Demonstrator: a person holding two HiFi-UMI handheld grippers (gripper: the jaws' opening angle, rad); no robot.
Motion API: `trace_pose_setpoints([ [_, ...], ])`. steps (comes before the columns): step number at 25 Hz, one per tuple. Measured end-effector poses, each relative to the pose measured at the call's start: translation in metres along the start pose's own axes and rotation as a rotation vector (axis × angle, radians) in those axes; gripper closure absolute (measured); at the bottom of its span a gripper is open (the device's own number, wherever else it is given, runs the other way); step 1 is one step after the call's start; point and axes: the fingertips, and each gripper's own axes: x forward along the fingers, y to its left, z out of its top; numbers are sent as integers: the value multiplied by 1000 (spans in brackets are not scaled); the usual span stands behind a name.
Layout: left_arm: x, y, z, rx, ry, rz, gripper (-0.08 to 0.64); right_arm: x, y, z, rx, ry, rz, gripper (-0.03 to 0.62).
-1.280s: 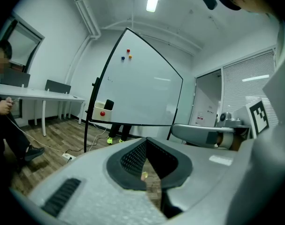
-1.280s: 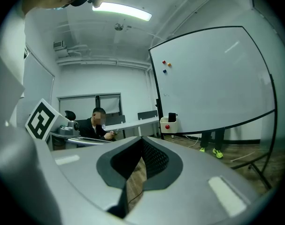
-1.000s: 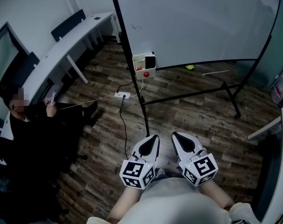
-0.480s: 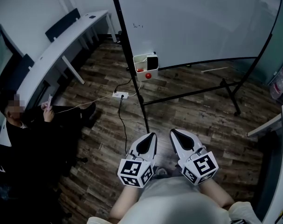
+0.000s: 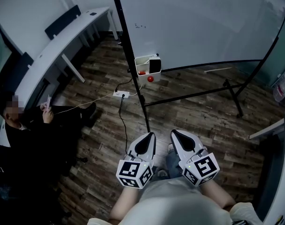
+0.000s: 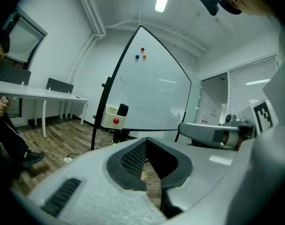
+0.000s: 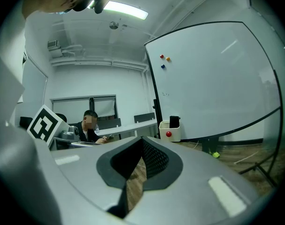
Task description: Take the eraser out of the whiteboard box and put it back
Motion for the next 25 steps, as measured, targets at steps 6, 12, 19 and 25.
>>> trace_pose_setpoints([
  [6, 24, 12, 12, 2, -15, 29, 555, 28, -22, 10, -29, 0, 37, 591],
  [12, 51, 30, 27, 4, -21, 60, 555, 58, -46, 22, -51, 3, 65, 591],
  [19, 83, 48, 39, 8, -18, 76, 555, 92, -71, 28, -58, 6, 86, 591],
  [25, 109, 66, 53, 5, -21, 106, 555, 121, -89, 38, -80, 20, 111, 591],
])
